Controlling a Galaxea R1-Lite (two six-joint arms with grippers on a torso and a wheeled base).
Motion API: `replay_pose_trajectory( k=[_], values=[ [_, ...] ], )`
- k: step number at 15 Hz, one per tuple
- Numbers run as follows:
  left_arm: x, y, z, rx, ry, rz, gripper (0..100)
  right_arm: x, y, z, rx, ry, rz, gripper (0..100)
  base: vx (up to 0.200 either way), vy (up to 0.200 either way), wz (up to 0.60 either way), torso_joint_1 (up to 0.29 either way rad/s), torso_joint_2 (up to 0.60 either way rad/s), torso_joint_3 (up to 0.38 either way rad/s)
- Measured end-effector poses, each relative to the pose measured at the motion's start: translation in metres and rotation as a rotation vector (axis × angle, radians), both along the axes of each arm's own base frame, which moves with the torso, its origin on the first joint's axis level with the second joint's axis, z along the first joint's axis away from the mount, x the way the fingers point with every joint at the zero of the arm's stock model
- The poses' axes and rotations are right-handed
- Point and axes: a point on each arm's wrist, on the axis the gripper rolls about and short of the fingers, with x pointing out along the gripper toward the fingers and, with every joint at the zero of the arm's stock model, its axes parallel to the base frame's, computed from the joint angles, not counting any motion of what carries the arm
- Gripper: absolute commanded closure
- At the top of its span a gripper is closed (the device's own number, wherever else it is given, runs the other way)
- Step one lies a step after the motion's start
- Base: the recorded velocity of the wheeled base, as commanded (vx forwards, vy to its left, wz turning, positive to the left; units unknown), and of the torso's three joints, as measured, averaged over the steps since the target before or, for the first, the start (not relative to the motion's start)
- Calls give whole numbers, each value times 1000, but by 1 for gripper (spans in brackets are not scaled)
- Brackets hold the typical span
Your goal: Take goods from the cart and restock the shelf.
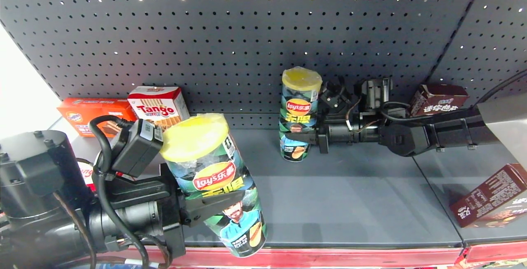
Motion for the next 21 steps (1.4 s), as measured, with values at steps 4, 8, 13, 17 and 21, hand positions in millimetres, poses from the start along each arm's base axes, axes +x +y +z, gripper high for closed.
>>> replay_pose_trajectory(
  k=[4, 8, 13, 17, 21],
  values=[
    [1, 3, 2, -4, -8, 12, 100, -17, 1, 23, 26, -51, 16, 100, 0, 0, 0, 0, 0, 0],
    [-4, 6, 4, -8, -15, 15, 100, -53, -9, 40, 37, -81, 39, 100, 0, 0, 0, 0, 0, 0],
    [-3, 9, 5, -10, -20, 29, 100, -113, -16, 23, 53, -107, 100, 100, 0, 0, 0, 0, 0, 0],
    [-2, 12, 5, -11, -20, 45, 100, -152, -19, -5, 51, -96, 156, 100, 0, 0, 0, 0, 0, 0],
    [-1, 13, 4, -9, -18, 50, 100, -153, -17, -21, 46, -83, 171, 100, 0, 0, 0, 0, 0, 0]
  ],
)
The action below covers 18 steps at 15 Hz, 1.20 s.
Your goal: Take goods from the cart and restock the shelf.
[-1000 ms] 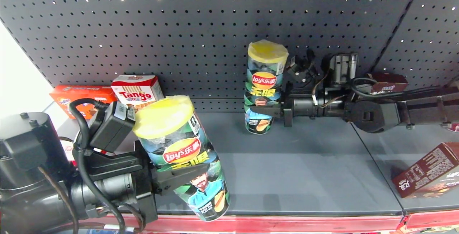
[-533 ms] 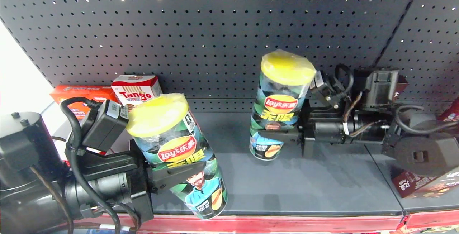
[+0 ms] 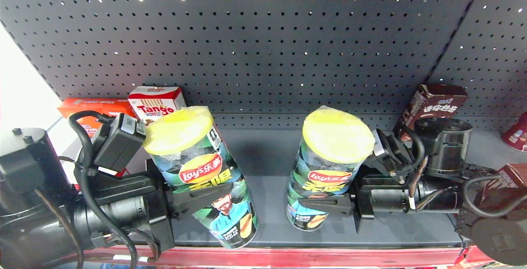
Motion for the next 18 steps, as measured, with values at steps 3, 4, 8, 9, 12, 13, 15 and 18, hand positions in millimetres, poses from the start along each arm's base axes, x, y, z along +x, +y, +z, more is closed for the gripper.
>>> replay_pose_trajectory(
  k=[3, 4, 8, 9, 12, 13, 15, 18],
  values=[
    [0, 0, 0, 0, 1, 1, 100, 10, 2, -10, -10, 16, -11, 100, 0, 0, 0, 0, 0, 0],
    [0, 0, 0, 1, 2, 1, 100, 13, 2, -14, -16, 25, -17, 100, 0, 0, 0, 0, 0, 0],
    [1, 0, -1, 2, 5, 1, 100, 20, 1, -23, -31, 49, -30, 100, 0, 0, 0, 0, 0, 0],
    [1, 0, -1, 2, 5, 1, 100, 22, 1, -25, -34, 55, -32, 100, 0, 0, 0, 0, 0, 0],
    [1, 0, -1, 2, 5, 3, 100, 23, 1, -28, -38, 62, -33, 100, 0, 0, 0, 0, 0, 0],
    [1, 0, -1, 2, 6, 3, 100, 23, 1, -29, -40, 64, -34, 100, 0, 0, 0, 0, 0, 0],
    [1, 0, -1, 2, 6, 4, 100, 23, 1, -31, -47, 69, -42, 0, 0, 0, 0, 0, 0, 0],
    [1, 0, -1, 1, 6, 4, 100, 23, 1, -32, -48, 69, -49, 0, 0, 0, 0, 0, 0, 0]
  ],
)
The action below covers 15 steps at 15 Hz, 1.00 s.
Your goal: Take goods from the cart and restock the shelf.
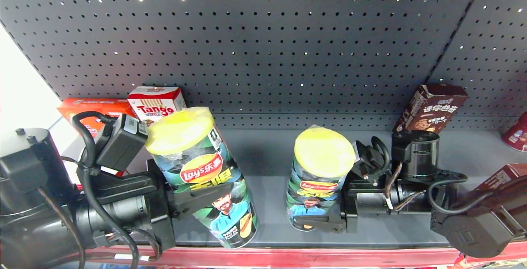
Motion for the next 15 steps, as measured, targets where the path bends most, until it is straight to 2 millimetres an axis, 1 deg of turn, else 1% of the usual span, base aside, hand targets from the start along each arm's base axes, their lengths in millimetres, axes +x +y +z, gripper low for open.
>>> replay_pose_trajectory(
  k=[4, 6, 8, 11, 13, 15],
  values=[
    [0, 0, 0, 0, -2, 0, 100, 0, 0, 1, 2, -4, -2, 0, 0, 0, 0, 0, 0, 0],
    [0, 0, 0, -1, -3, -1, 100, -3, -3, 9, 13, -24, -8, 0, 0, 0, 0, 0, 0, 0],
    [0, 0, 1, -1, -4, -2, 100, -9, -9, 23, 27, -59, -43, 0, 0, 0, 0, 0, 0, 0],
    [0, 0, 1, -2, -7, -3, 100, -28, -24, 48, 54, -113, -82, 0, 0, 0, 0, 0, 0, 0],
    [0, 0, 1, -3, -8, -3, 100, -45, -39, 63, 59, -128, -114, 0, 0, 0, 0, 0, 0, 0],
    [0, 0, 2, -3, -9, -3, 100, -64, -58, 79, 67, -148, -181, 0, 0, 0, 0, 0, 0, 0]
  ],
)
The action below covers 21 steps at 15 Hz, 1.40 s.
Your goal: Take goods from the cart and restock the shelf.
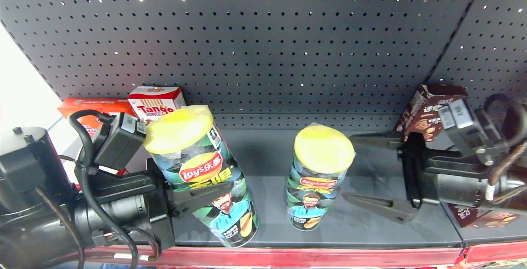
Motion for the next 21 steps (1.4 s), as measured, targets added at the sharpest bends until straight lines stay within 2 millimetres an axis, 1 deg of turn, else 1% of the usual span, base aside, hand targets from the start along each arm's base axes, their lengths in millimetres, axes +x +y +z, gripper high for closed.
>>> replay_pose_trajectory(
  k=[2, 5, 7, 8, 10, 11, 14, 15, 17, 19, 21],
  values=[
    [0, 0, 0, -1, -2, 0, 100, -23, -20, 14, 27, -25, -82, 0, 0, 0, 0, 0, 0, 0],
    [-1, 0, 0, 0, -1, -1, 100, -63, -48, 27, 63, -48, -274, 0, 0, 0, 0, 0, 0, 0],
    [-1, 0, 0, 0, -2, -2, 100, -91, -63, 28, 82, -42, -408, 0, 0, 0, 0, 0, 0, 0],
    [-1, 0, 0, -1, -3, -2, 100, -108, -72, 24, 91, -41, -475, 0, 0, 0, 0, 0, 0, 0],
    [-2, 0, 0, -1, -3, -2, 100, -135, -86, 6, 95, -18, -585, 0, 0, 0, 0, 0, 0, 0],
    [-2, 0, 0, 0, -3, -2, 100, -147, -92, -4, 96, -8, -610, 0, 0, 0, 0, 0, 0, 0],
    [-3, 0, 0, 0, -5, -6, 100, -185, -108, -45, 82, 56, -650, 0, 0, 0, 0, 0, 0, 0],
    [-3, 0, 0, 0, -5, -8, 100, -194, -112, -59, 87, 89, -669, 0, 0, 0, 0, 0, 0, 0],
    [-3, -1, 1, -1, -10, -9, 100, -207, -118, -86, 87, 135, -761, 0, 0, 0, 0, 0, 0, 0],
    [-3, -1, 1, -1, -10, -9, 100, -211, -120, -111, 90, 147, -904, 0, 0, 0, 0, 0, 0, 0],
    [-3, -1, 1, 0, -8, -10, 100, -212, -121, -126, 103, 154, -1038, 0, 0, 0, 0, 0, 0, 0]
  ],
)
